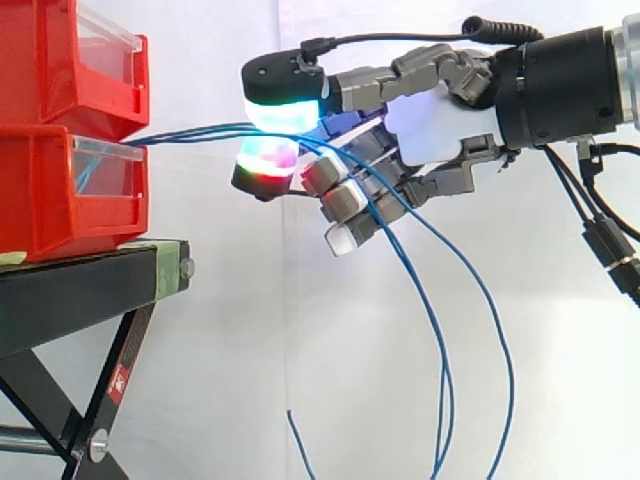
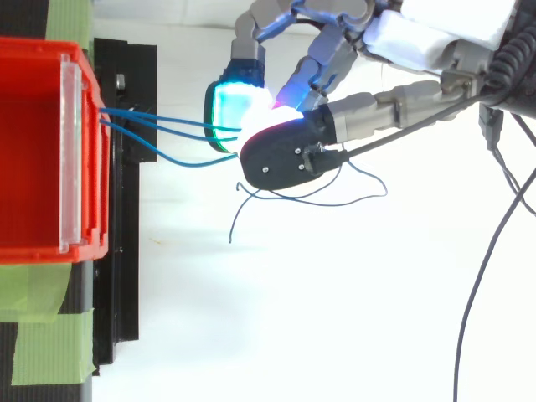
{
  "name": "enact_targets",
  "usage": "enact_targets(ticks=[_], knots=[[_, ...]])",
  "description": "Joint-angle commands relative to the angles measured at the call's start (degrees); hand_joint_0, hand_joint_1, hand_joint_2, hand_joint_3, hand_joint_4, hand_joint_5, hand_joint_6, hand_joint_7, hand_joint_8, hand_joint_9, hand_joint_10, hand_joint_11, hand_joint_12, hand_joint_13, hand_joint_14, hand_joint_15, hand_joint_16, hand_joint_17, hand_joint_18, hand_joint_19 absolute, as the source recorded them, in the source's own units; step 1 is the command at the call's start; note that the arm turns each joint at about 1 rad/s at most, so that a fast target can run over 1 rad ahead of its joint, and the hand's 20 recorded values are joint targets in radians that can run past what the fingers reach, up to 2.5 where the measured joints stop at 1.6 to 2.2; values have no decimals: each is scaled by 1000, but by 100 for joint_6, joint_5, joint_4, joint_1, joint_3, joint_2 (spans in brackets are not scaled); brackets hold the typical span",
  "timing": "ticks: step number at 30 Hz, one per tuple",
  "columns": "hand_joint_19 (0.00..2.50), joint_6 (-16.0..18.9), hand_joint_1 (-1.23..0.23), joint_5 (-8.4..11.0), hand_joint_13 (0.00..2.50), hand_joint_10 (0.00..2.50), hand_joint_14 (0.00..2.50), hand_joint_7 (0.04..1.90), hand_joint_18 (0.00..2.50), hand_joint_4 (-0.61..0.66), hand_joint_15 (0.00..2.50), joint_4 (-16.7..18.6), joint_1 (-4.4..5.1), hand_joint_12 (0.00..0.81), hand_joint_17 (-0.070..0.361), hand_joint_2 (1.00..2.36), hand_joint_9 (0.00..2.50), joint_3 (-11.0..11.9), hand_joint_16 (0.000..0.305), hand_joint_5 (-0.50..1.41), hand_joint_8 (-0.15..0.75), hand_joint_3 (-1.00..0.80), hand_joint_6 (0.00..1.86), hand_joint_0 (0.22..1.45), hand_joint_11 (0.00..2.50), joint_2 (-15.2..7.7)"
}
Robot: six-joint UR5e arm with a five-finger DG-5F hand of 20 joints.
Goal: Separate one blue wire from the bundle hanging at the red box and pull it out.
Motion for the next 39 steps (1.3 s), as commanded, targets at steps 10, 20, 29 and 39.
enact_targets(ticks=[10, 20, 29, 39], knots=[[697, 4, -656, 1, 1215, 12, 22, 1014, 904, 215, 1131, 0, 1, 488, 146, 1017, 1205, 9, 65, -200, 400, -104, 932, 590, 1343, -6], [666, 4, -566, 1, 1261, 10, 20, 1030, 969, 214, 1135, 0, 1, 533, 165, 1006, 1282, 0, 73, -181, 438, -108, 925, 581, 1339, -6], [669, 4, -622, 1, 1254, 11, 20, 1031, 956, 237, 1123, 0, 1, 539, 167, 1008, 1255, 0, 74, -185, 444, -149, 910, 554, 1312, -6], [677, 4, -697, -7, 1219, 13, 20, 1014, 928, 247, 1133, 0, 1, 530, 168, 1009, 1185, 0, 75, -203, 427, -210, 917, 528, 1322, 3]])
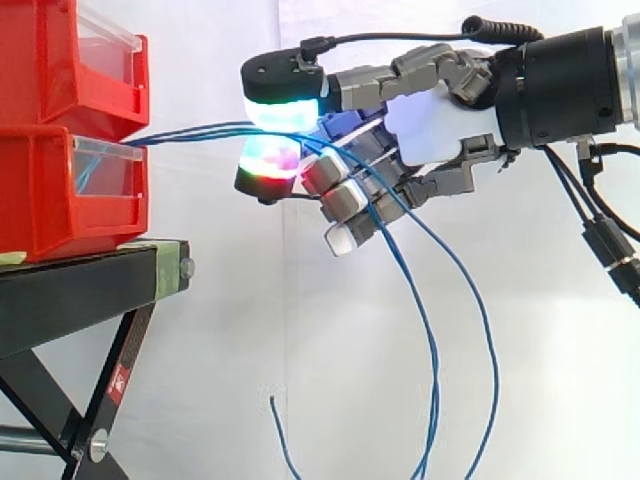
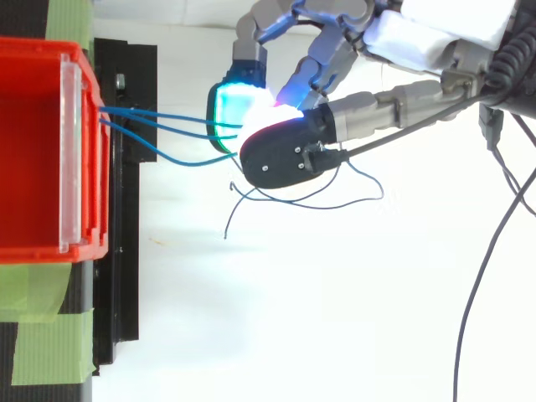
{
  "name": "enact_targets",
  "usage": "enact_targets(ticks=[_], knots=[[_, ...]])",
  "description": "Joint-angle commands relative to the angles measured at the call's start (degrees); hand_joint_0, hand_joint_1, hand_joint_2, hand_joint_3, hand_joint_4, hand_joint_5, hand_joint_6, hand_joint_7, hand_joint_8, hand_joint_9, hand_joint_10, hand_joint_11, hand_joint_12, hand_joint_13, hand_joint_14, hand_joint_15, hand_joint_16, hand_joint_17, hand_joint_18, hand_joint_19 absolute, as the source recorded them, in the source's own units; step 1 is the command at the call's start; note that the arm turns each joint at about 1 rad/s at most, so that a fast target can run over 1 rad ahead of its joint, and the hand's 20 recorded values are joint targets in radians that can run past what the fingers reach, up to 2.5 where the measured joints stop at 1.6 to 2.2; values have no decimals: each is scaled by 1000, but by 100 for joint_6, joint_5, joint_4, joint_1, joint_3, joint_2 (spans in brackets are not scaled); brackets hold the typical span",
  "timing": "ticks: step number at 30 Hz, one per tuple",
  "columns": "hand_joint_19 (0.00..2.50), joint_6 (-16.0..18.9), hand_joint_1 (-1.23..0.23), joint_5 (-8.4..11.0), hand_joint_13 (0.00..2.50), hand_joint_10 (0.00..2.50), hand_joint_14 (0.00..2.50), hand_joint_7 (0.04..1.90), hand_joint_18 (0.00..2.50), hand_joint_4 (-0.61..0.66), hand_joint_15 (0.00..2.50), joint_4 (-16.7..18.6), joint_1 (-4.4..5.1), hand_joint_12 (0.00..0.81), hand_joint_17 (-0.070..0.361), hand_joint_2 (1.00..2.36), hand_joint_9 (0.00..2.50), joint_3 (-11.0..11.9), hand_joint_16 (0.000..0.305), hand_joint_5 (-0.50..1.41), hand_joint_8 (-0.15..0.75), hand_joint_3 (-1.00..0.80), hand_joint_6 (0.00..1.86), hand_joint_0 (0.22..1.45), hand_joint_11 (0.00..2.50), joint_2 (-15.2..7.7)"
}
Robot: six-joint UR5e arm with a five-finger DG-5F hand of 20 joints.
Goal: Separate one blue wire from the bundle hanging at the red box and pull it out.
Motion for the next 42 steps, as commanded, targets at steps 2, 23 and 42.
enact_targets(ticks=[2, 23, 42], knots=[[679, 1, -706, 2, 1212, 13, 21, 1010, 919, 245, 1139, 0, 1, 529, 166, 1010, 1175, -1, 74, -205, 421, -212, 917, 527, 1327, 4], [673, -8, -880, 2, 1090, 17, 28, 1039, 792, 202, 1131, 0, 1, 446, 140, 1014, 993, -1, 62, -239, 347, -308, 912, 557, 1341, -5], [664, 1, -875, -7, 1086, 17, 27, 996, 796, 204, 1117, 0, 1, 446, 134, 1005, 971, -1, 60, -241, 345, -447, 912, 580, 1320, 4]])
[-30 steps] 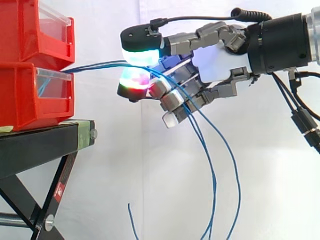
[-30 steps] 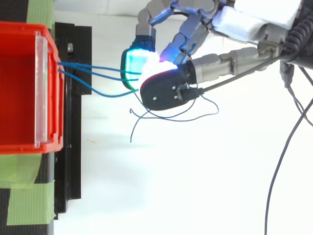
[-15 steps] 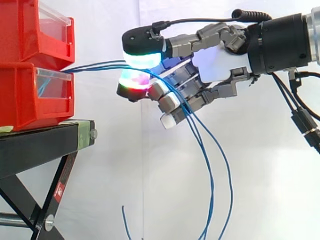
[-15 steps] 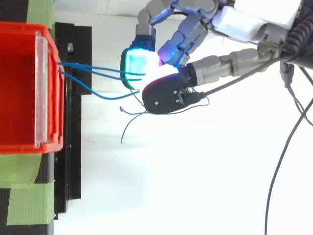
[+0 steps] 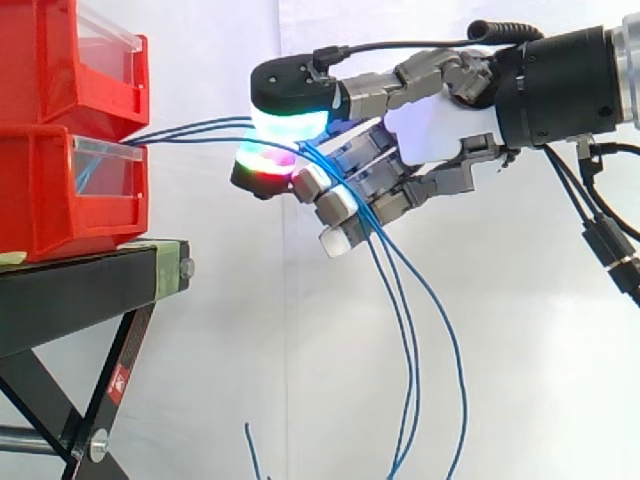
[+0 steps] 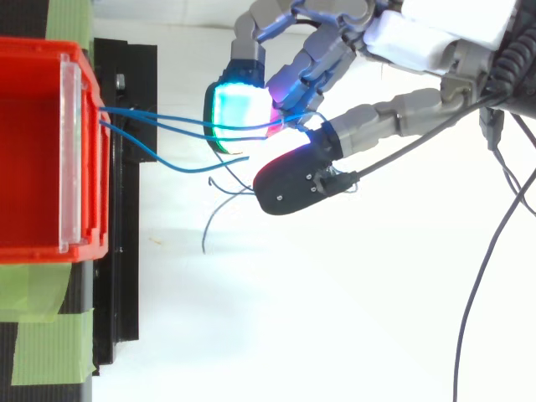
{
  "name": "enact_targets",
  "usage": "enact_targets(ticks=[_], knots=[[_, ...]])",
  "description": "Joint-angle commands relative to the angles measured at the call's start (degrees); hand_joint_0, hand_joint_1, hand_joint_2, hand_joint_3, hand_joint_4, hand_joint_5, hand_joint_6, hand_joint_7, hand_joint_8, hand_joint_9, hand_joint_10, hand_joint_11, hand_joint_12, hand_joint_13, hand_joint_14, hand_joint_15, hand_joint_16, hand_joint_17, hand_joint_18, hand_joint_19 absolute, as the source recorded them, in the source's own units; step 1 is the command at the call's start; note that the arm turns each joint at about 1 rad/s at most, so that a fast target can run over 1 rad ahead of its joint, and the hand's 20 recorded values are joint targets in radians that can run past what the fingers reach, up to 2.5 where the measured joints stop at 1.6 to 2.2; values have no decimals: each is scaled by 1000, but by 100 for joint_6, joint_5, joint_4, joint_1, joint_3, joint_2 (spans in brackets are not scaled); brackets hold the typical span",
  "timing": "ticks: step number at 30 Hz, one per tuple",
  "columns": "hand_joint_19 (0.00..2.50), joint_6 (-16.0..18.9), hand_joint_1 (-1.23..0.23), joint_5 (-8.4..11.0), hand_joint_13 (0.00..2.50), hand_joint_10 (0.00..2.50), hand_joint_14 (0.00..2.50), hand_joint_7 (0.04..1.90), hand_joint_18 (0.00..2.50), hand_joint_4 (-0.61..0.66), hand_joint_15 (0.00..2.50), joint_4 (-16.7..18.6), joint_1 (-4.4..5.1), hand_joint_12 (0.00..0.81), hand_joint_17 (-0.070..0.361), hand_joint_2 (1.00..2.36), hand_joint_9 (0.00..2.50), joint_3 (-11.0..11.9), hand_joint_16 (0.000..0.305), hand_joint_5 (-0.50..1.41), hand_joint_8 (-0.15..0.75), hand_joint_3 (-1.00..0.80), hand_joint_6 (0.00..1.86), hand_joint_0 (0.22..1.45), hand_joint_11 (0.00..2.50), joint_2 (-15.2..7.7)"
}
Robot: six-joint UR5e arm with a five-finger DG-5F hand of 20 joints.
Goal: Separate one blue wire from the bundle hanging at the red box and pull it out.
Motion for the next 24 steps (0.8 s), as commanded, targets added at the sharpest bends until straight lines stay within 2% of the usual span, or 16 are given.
enact_targets(ticks=[1, 5, 12, 24], knots=[[664, 0, -875, 0, 1088, 17, 27, 997, 797, 203, 1118, 5, 0, 448, 134, 1004, 978, -1, 60, -241, 350, -449, 912, 580, 1329, -8], [672, 0, -830, 0, 1110, 16, 28, 988, 805, 202, 1122, 5, 0, 451, 134, 1003, 1003, -1, 60, -236, 351, -459, 913, 570, 1327, -8], [685, 0, -715, 0, 1139, 15, 26, 978, 821, 191, 1113, 5, 0, 441, 130, 1011, 1067, -1, 58, -222, 351, -375, 915, 601, 1316, 1], [683, 0, -720, 9, 1150, 16, 26, 987, 829, 169, 1121, -4, 0, 443, 130, 1017, 1086, -1, 58, -220, 351, -277, 920, 627, 1326, -8]])
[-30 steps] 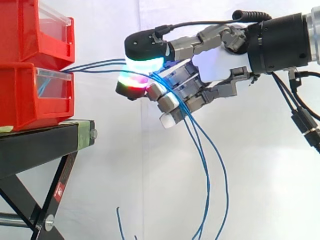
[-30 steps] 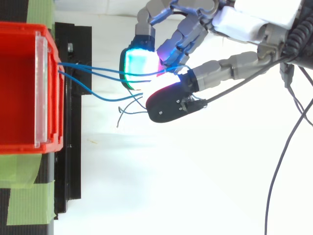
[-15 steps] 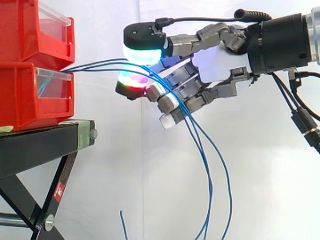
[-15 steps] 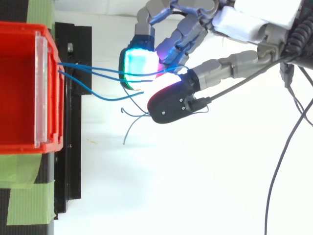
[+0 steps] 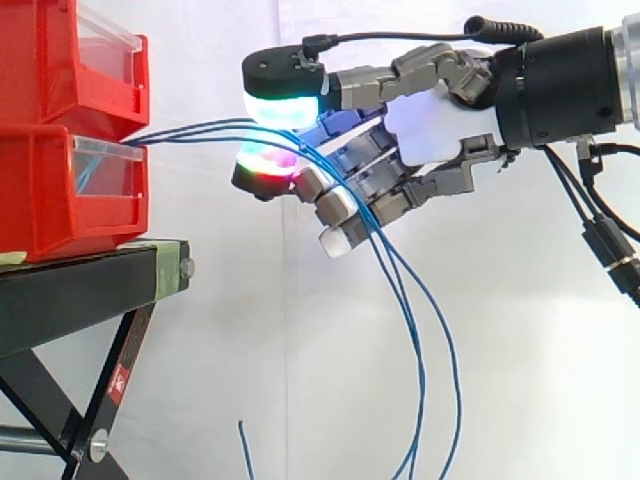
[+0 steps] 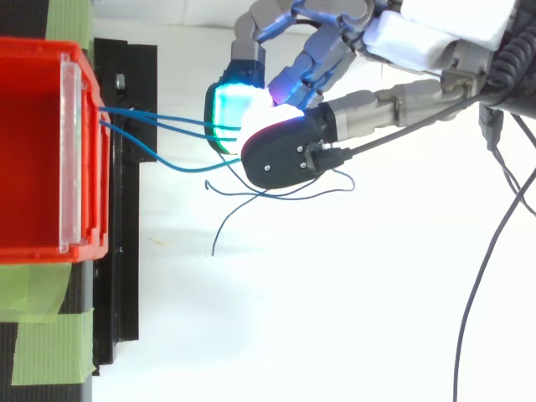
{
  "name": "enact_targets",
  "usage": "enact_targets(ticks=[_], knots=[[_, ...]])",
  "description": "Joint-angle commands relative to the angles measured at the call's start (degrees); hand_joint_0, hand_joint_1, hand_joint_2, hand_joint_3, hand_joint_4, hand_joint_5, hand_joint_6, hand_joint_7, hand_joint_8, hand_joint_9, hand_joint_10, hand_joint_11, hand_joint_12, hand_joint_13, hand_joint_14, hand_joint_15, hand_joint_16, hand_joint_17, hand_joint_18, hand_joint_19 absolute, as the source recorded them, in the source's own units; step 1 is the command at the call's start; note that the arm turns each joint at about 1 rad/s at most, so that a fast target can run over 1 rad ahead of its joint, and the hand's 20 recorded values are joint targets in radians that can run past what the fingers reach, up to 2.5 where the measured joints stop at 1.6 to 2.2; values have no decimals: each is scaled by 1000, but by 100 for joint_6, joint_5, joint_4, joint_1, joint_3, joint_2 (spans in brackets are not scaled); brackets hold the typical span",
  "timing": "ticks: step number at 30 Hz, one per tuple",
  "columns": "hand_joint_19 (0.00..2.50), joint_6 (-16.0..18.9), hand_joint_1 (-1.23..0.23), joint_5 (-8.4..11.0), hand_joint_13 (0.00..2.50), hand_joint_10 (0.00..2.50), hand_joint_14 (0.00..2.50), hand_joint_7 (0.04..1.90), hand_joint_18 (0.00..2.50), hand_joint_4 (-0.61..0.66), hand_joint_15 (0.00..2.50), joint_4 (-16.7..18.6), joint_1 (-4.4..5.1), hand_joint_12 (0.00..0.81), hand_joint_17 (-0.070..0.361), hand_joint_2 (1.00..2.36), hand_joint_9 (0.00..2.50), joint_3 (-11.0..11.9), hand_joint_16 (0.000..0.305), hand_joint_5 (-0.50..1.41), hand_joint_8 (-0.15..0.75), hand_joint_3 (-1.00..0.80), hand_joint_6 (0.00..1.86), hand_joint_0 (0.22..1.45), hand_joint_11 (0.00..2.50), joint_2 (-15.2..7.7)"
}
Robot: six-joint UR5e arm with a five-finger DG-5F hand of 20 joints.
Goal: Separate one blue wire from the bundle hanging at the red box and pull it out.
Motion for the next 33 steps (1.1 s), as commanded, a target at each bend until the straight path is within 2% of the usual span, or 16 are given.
enact_targets(ticks=[1, 15, 23, 33], knots=[[683, 1, -720, 4, 1150, 16, 26, 987, 829, 169, 1121, -2, 1, 443, 130, 1017, 1086, -1, 58, -220, 351, -277, 920, 627, 1326, -4], [672, 10, -792, 4, 1138, 15, 27, 974, 829, 198, 1124, -2, 1, 437, 130, 1020, 1022, -1, 58, -232, 343, -201, 927, 650, 1334, 5], [693, 18, -748, 4, 1132, 15, 25, 955, 823, 223, 1139, -2, 1, 450, 138, 1007, 1001, -1, 61, -240, 357, -421, 902, 544, 1324, -4], [687, 10, -836, 4, 1111, 14, 26, 956, 814, 229, 1124, -2, 1, 448, 138, 1003, 945, -1, 61, -249, 347, -462, 900, 556, 1323, 5]])
